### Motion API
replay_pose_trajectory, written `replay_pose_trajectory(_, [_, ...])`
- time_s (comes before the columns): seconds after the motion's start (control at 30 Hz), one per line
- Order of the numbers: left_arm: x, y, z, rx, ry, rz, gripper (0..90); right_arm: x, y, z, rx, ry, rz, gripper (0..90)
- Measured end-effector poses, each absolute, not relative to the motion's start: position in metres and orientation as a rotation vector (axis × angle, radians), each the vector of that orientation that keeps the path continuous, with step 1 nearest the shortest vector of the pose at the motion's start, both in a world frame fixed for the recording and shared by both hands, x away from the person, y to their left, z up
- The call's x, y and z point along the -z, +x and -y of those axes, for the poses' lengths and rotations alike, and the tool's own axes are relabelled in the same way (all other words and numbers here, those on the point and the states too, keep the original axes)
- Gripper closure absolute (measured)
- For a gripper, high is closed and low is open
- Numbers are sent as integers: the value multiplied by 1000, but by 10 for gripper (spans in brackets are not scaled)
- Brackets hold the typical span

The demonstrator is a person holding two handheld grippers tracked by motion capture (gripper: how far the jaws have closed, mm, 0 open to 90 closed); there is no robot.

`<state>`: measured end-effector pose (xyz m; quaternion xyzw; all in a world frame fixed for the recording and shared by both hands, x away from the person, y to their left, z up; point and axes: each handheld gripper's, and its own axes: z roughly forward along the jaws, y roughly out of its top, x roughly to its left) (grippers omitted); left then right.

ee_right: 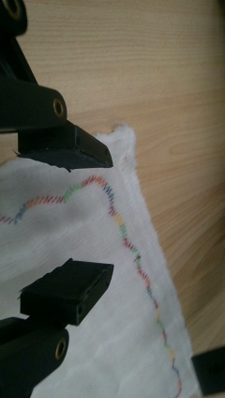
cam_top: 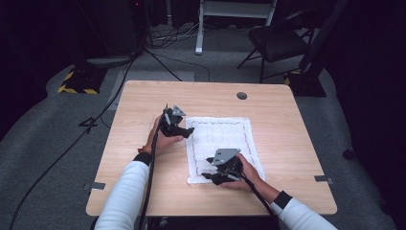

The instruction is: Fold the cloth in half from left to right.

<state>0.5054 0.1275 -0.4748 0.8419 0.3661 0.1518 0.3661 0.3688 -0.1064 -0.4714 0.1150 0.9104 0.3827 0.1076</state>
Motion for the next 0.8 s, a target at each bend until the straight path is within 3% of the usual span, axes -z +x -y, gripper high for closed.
replay_pose_trajectory(0.3, [497, 531, -116, -391, 2162, -1042, 225, 478, 360, 78, -1140, 253, -2729, 437])
replay_pose_trajectory(0.8, [502, 532, -118, -377, 2155, -1043, 212, 494, 356, 60, -1108, 233, -2770, 433])
